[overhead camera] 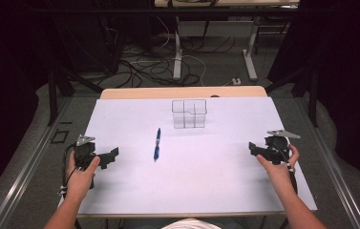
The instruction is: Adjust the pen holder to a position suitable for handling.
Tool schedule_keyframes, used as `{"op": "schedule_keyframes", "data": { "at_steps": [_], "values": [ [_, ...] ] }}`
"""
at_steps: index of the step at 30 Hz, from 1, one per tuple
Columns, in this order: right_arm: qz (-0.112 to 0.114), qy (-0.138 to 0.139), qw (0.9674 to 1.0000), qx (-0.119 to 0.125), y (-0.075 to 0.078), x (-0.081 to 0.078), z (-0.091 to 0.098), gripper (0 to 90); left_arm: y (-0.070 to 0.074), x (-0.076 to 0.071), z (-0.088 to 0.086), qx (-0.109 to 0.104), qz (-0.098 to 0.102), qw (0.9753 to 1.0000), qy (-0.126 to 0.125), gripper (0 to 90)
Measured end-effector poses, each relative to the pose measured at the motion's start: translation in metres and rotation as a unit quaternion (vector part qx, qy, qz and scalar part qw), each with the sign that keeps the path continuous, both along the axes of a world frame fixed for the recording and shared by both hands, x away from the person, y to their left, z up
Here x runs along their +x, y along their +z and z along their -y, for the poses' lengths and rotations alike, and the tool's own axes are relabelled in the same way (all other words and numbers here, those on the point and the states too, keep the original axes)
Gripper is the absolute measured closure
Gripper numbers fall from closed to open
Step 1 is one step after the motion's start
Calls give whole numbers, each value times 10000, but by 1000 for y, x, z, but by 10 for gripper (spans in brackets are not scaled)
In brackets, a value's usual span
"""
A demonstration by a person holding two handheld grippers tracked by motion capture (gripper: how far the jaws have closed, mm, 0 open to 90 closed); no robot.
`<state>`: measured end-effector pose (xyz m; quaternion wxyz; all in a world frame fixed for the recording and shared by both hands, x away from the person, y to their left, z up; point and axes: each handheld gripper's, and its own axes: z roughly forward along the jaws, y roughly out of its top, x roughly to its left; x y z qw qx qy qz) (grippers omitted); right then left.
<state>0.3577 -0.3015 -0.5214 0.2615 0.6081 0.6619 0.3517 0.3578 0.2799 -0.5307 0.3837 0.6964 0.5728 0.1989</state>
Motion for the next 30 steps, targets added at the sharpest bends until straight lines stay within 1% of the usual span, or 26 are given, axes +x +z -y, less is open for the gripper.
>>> {"op": "schedule_keyframes", "data": {
  "at_steps": [1,3,4,5,7,9,10,13,16,17,19,20,21,22,24,25,26,27,28,30],
  "values": [
    [27,90,9999,-66,0,0,0,284,0,0,0,23,5,10000,-12,0],
    [64,200,9997,-149,1,1,-3,289,0,0,0,50,15,10000,-28,0],
    [73,289,9993,-206,2,2,-4,288,0,0,-1,86,0,10000,-44,0],
    [68,384,9990,-222,2,4,-6,287,0,-1,-1,75,8,10000,-33,0],
    [-8,568,9978,-335,4,8,-11,254,0,-2,0,85,-7,10000,-28,0],
    [-142,743,9957,-536,7,13,-16,217,-1,-2,0,83,8,10000,-41,0],
    [-196,814,9945,-625,9,15,-20,215,-1,-2,-1,105,13,9999,-35,0],
    [-216,970,9906,-935,16,22,-30,189,-1,-2,-1,127,-1,9999,-46,0],
    [-309,1145,9876,-1030,23,31,-42,148,-1,-3,-1,140,-1,9999,-71,0],
    [-339,1219,9865,-1044,26,35,-46,149,-1,-3,-1,140,-1,9999,-71,0],
    [-413,1288,9853,-1045,33,42,-54,145,-3,-3,-2,141,-20,9998,-103,0],
    [-388,1314,9847,-1076,37,45,-58,141,-3,-3,-2,141,-20,9998,-103,0],
    [-348,1345,9836,-1154,41,48,-62,118,-3,-4,-2,140,-27,9998,-141,0],
    [-328,1368,9823,-1233,44,52,-67,79,-3,-4,-2,140,-27,9998,-141,0],
    [-429,1523,9787,-1305,51,60,-75,30,-3,-4,-2,144,-35,9998,-163,0],
    [-469,1589,9764,-1383,54,63,-79,13,-3,-5,-2,150,-34,9997,-169,0],
    [-518,1657,9739,-1460,57,66,-84,2,-3,-5,-2,142,-21,9997,-172,0],
    [-542,1763,9711,-1515,60,69,-89,0,-3,-5,-2,132,-54,9997,-205,0],
    [-543,1840,9685,-1587,64,71,-93,0,-4,-5,-2,151,-49,9996,-216,0],
    [-474,1986,9641,-1700,70,76,-102,0,-4,-5,-2,188,-59,9995,-228,0]
  ]
}}
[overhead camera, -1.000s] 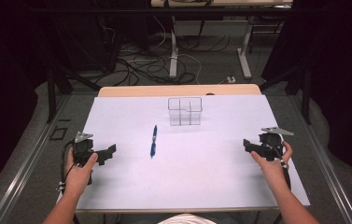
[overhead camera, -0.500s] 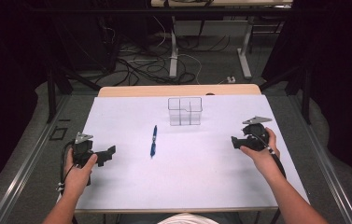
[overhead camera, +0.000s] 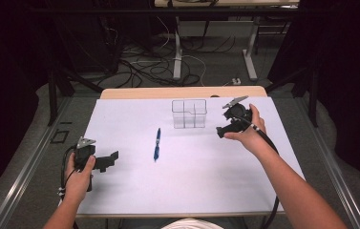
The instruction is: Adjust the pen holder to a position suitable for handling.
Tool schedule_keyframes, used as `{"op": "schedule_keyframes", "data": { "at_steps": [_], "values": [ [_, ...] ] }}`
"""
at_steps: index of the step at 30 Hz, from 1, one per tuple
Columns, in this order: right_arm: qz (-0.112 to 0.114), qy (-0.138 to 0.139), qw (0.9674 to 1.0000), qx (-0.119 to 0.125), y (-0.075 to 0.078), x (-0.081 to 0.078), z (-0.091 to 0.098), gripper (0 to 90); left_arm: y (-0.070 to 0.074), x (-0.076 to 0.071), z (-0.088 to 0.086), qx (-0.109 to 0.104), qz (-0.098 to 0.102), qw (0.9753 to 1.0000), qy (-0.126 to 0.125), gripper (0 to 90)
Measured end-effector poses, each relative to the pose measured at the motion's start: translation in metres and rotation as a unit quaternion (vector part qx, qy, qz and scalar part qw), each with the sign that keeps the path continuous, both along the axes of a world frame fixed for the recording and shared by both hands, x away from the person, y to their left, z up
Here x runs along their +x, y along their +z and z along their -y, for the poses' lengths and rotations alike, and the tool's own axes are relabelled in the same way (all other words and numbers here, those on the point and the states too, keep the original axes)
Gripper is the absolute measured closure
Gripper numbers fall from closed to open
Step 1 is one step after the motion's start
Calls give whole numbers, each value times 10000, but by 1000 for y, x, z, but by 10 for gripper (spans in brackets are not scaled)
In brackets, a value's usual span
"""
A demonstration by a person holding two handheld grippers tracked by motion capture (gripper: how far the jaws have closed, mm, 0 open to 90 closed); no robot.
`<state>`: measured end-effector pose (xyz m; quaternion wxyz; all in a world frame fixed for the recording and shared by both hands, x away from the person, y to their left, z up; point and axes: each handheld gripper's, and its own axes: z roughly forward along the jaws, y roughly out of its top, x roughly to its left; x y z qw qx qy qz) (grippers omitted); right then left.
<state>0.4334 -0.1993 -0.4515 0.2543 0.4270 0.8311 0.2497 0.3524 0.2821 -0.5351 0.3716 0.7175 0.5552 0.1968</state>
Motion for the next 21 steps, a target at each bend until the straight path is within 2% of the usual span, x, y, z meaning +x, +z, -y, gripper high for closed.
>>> {"op": "schedule_keyframes", "data": {
  "at_steps": [2,4,6,7,9,10,12,14,16,18,19,21],
  "values": [
    [16,109,9999,-70,3,2,-4,0,0,0,0,21,14,10000,-14,0],
    [-51,414,9990,-164,9,8,-18,16,0,-1,-1,30,-7,10000,-40,0],
    [16,739,9966,-351,11,13,-26,82,0,-1,-1,30,2,10000,-37,0],
    [79,844,9949,-552,12,15,-31,113,0,-1,-1,33,9,10000,-41,0],
    [-45,1142,9898,-847,16,18,-41,155,0,-1,-2,62,13,10000,-46,0],
    [88,1253,9879,-908,15,21,-45,160,0,-1,-2,68,17,10000,-45,0],
    [47,1458,9822,-1179,18,24,-53,188,0,-2,-3,70,2,10000,-48,0],
    [45,1764,9756,-1306,20,30,-60,245,-1,-2,-2,55,34,10000,-29,0],
    [-7,1933,9714,-1382,22,34,-66,291,-1,-2,-2,45,33,10000,-35,0],
    [11,2165,9638,-1554,24,39,-72,336,-1,-2,-2,52,23,10000,-61,0],
    [-13,2229,9619,-1583,25,41,-75,349,-1,-2,-3,43,12,10000,-52,0],
    [-53,2510,9532,-1682,27,46,-80,365,-1,-2,-3,37,19,10000,-44,0]
  ]
}}
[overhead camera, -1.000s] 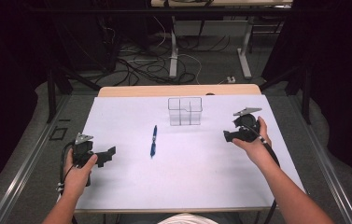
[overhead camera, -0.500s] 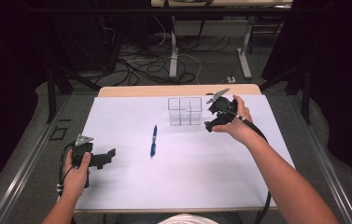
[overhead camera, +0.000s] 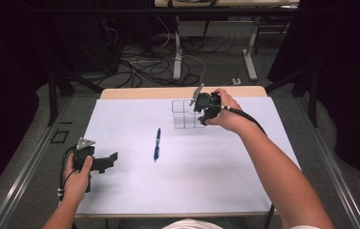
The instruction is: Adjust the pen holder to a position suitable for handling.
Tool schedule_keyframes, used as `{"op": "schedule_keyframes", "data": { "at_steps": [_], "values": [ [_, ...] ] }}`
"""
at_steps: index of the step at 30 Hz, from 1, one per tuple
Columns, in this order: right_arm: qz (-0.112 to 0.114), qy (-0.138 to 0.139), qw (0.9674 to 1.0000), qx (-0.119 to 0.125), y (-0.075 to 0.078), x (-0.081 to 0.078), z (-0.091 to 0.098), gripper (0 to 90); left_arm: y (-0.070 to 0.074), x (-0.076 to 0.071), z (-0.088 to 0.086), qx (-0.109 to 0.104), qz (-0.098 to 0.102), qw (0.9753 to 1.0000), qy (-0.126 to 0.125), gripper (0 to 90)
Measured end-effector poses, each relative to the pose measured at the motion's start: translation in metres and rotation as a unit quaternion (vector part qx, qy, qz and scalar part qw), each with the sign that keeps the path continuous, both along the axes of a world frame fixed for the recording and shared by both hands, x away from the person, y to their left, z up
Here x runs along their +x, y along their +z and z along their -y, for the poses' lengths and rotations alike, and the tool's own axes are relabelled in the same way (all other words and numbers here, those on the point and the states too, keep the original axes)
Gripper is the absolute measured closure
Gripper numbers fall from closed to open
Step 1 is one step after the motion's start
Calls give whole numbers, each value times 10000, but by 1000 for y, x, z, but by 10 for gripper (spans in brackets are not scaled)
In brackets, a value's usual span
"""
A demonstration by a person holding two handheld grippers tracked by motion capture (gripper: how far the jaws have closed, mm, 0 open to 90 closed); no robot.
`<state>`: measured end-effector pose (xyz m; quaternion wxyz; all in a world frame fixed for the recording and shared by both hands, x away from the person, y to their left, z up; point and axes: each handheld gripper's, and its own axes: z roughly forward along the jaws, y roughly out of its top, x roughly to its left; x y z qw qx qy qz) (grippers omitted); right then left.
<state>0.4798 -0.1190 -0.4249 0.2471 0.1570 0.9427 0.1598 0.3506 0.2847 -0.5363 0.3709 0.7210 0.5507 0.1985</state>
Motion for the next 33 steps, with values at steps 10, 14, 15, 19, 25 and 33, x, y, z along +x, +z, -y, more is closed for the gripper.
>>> {"op": "schedule_keyframes", "data": {
  "at_steps": [10,14,15,19,25,33],
  "values": [
    [-13,723,9969,-320,-1,21,-17,390,-1,0,-1,-4,-14,10000,2,0],
    [-103,935,9941,-547,-3,27,-23,385,-1,0,-2,-9,-19,10000,16,0],
    [-107,1016,9931,-583,-4,29,-25,395,-1,0,-2,-15,-23,10000,12,0],
    [-220,1115,9913,-663,-5,33,-29,410,-1,0,-2,-30,-54,10000,21,0],
    [-541,1288,9870,-789,-9,47,-38,539,-1,-1,-3,-74,-21,10000,37,0],
    [-768,1290,9857,-762,-17,59,-44,611,0,-2,-4,-100,-24,9999,67,0]
  ]
}}
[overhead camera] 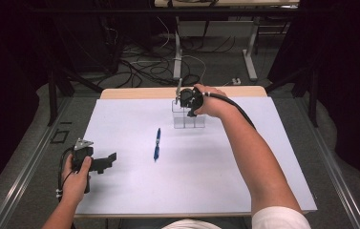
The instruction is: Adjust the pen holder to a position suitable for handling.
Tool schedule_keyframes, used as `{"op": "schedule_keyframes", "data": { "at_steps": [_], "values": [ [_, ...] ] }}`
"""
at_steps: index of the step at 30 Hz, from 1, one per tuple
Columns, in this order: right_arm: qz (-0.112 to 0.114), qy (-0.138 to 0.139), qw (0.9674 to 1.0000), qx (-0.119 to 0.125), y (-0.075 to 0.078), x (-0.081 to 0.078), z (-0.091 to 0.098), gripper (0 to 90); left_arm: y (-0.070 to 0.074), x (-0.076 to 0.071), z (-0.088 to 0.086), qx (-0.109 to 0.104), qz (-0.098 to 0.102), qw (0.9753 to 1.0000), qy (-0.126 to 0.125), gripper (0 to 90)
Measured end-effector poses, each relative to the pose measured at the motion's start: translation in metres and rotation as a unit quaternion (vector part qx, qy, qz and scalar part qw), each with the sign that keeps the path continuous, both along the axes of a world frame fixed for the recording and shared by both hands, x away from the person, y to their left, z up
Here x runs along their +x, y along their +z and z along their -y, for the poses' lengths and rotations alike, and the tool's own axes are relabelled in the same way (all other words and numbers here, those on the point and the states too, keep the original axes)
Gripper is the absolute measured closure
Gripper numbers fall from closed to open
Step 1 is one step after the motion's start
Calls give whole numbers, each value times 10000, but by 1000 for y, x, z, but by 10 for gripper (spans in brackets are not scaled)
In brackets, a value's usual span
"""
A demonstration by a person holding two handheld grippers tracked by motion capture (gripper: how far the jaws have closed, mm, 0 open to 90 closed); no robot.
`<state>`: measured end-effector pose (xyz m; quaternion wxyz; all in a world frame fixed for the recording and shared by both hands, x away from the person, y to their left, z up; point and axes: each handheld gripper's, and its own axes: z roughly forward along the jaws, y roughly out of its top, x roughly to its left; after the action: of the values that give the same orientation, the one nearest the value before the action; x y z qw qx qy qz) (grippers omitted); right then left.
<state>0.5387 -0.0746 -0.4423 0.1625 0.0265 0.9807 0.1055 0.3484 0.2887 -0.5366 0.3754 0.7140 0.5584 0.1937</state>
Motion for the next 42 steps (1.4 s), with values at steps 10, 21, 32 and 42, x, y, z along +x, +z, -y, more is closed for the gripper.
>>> {"op": "schedule_keyframes", "data": {
  "at_steps": [10,21,32,42],
  "values": [
    [-197,75,9997,-153,-11,6,-3,691,0,-1,-1,3,28,10000,1,0],
    [-179,202,9992,-281,-11,4,-9,839,0,-1,-1,5,19,10000,-8,0],
    [-286,242,9989,-285,-10,3,-7,858,-1,-1,-1,7,7,10000,-22,0],
    [-412,257,9985,-267,-9,0,-7,874,-2,0,1,-6,4,10000,7,0]
  ]
}}
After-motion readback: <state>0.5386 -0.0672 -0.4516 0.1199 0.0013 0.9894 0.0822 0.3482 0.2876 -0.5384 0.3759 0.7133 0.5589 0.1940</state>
